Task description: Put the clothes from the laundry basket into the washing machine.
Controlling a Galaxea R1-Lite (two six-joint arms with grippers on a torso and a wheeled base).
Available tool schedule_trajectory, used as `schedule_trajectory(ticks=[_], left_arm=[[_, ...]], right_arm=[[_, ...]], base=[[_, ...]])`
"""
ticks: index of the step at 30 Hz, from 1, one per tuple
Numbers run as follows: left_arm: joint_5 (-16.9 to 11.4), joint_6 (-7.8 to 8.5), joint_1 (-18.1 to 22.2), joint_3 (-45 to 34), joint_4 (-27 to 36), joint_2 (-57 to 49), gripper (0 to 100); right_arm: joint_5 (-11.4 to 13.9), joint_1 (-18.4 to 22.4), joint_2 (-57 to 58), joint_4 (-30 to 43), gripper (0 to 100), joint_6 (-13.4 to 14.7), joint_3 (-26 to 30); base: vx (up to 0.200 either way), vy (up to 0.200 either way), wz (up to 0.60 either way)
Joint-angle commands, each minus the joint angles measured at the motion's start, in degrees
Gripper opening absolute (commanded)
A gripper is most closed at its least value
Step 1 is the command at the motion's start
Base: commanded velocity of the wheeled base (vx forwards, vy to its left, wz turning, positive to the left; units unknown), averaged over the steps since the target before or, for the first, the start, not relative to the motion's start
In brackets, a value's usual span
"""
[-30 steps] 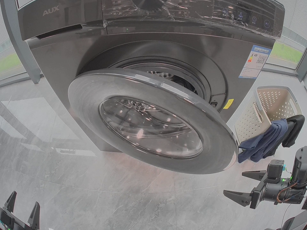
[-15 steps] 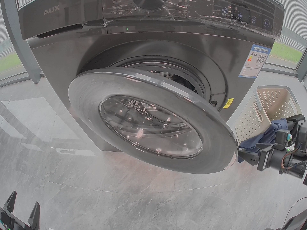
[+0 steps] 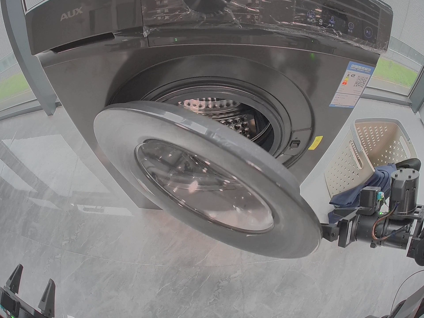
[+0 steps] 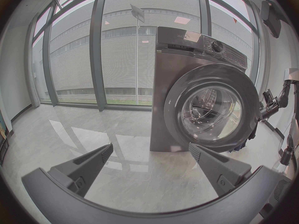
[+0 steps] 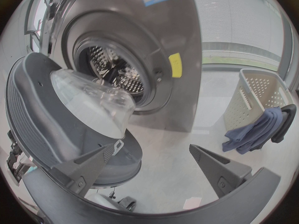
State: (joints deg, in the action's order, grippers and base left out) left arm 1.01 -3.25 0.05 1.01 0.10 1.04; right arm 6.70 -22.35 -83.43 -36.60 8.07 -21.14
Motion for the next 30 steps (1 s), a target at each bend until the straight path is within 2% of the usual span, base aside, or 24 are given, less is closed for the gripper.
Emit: schedule_trajectory(ticks=[1, 5, 6, 9, 10, 13, 15, 18, 22, 28, 30], left_arm=[[0.0, 0.0, 0.0, -0.9, 0.0, -0.8, 100], [0.0, 0.0, 0.0, -0.9, 0.0, -0.8, 100], [0.0, 0.0, 0.0, -0.9, 0.0, -0.8, 100], [0.0, 0.0, 0.0, -0.8, 0.0, -0.8, 100], [0.0, 0.0, 0.0, -0.9, 0.0, -0.8, 100], [0.0, 0.0, 0.0, -0.8, 0.0, -0.8, 100], [0.0, 0.0, 0.0, -0.9, 0.0, -0.8, 100], [0.0, -0.08, 0.0, -0.9, 0.0, -0.8, 100], [0.0, 0.0, 0.0, -0.9, 0.0, -0.8, 100], [0.0, 0.0, 0.0, -0.9, 0.0, -0.8, 100], [0.0, 0.0, 0.0, -0.8, 0.0, -0.8, 100]], right_arm=[[2.2, -0.5, 3.8, 0.1, 100, -0.2, 3.2], [1.9, 0.0, 3.4, -0.4, 100, -0.2, 2.0], [1.3, 0.4, 1.9, -0.3, 100, 0.0, -0.5], [-2.1, 1.0, -2.8, -0.7, 100, 0.5, -5.1], [-4.2, 1.0, -4.7, -1.0, 100, 0.8, -7.7], [-6.6, 0.4, -8.6, -1.8, 100, 2.5, -12.2], [-6.5, -0.2, -10.5, -1.8, 100, 3.5, -14.4], [-6.3, -2.0, -12.0, -1.8, 100, 3.6, -14.8], [-5.7, -3.7, -12.5, -1.6, 100, 2.7, -12.9], [-2.7, -4.8, -10.9, -1.7, 100, 2.7, -9.6], [-1.2, -5.4, -8.5, -1.9, 100, 1.7, -5.8]], base=[[0.0, 0.0, 0.0], [0.0, 0.0, 0.0], [0.0, 0.0, 0.0], [0.0, 0.0, 0.0], [0.0, 0.0, 0.0], [0.0, 0.0, 0.0], [0.0, 0.0, 0.0], [0.0, 0.0, 0.0], [0.0, 0.0, 0.0], [0.0, 0.0, 0.0], [0.0, 0.0, 0.0]])
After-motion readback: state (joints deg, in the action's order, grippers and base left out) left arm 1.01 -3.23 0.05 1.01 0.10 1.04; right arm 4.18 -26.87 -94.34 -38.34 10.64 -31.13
